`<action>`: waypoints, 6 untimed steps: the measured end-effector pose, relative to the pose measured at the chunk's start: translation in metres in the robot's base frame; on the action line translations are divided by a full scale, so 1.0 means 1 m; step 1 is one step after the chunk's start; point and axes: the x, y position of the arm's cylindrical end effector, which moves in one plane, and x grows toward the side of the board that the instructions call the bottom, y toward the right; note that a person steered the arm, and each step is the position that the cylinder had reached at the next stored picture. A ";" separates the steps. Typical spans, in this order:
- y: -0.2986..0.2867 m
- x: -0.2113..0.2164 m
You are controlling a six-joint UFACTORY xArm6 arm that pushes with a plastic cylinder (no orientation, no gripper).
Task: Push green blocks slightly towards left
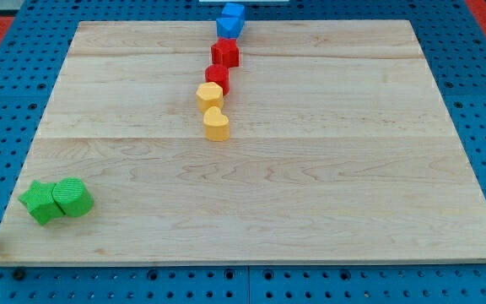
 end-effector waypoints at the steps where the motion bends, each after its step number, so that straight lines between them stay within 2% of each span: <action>1: -0.001 -0.010; 3: 0.012 -0.052; 5: 0.124 -0.053; 6: 0.156 -0.053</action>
